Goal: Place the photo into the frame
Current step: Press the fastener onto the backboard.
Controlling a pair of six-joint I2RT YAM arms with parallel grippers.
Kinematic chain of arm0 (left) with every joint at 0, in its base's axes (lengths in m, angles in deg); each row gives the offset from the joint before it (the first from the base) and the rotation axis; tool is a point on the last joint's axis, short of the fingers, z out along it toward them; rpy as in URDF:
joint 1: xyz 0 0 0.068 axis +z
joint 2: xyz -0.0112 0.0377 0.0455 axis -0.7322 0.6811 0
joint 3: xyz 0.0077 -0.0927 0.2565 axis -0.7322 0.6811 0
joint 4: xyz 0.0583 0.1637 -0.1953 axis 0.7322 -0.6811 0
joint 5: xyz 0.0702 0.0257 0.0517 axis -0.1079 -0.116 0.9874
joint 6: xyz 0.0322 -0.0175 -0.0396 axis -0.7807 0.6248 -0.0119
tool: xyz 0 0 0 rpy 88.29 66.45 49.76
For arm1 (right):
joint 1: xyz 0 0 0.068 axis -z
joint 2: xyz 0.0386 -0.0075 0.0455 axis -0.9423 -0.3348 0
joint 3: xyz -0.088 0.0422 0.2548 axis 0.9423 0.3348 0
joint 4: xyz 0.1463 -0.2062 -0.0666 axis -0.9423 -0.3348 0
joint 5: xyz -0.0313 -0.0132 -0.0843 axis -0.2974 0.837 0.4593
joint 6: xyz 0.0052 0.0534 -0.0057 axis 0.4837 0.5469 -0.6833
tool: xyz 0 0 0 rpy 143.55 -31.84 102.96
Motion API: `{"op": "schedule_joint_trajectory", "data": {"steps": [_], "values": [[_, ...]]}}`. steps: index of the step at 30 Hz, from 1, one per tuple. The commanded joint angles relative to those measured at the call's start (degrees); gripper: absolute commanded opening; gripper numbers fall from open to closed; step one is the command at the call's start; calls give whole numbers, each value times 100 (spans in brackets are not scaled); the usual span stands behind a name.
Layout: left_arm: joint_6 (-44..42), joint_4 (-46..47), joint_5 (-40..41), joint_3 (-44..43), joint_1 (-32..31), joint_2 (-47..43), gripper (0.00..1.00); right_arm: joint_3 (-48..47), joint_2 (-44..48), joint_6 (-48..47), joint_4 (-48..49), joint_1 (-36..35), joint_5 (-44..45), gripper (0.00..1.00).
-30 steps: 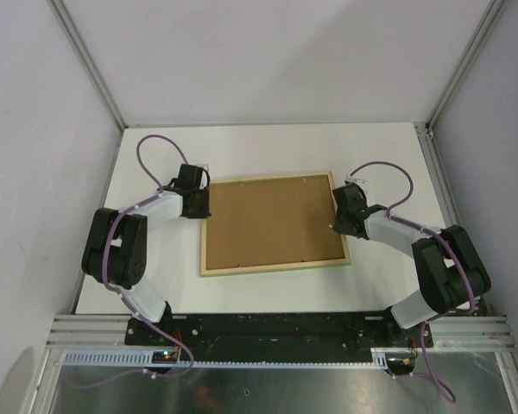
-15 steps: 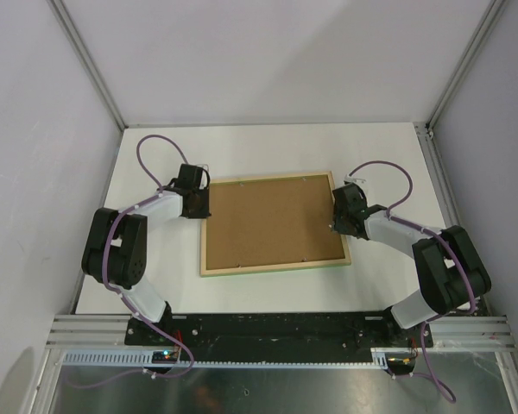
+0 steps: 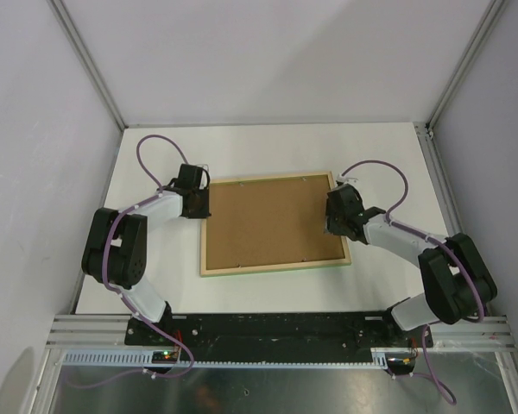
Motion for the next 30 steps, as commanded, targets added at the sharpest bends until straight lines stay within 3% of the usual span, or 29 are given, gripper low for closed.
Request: {"op": "schedule_joint_trajectory", "data": {"steps": [1, 17, 30], "values": [[-509, -540, 93, 164, 38, 69, 0, 1, -158, -218, 218, -41, -107, 55], [-509, -542, 49, 131, 49, 92, 0, 4, -523, -516, 370, -20, 540, 59], [-501, -545, 31, 116, 77, 69, 0, -3, -765, -488, 377, -62, 341, 62]]}}
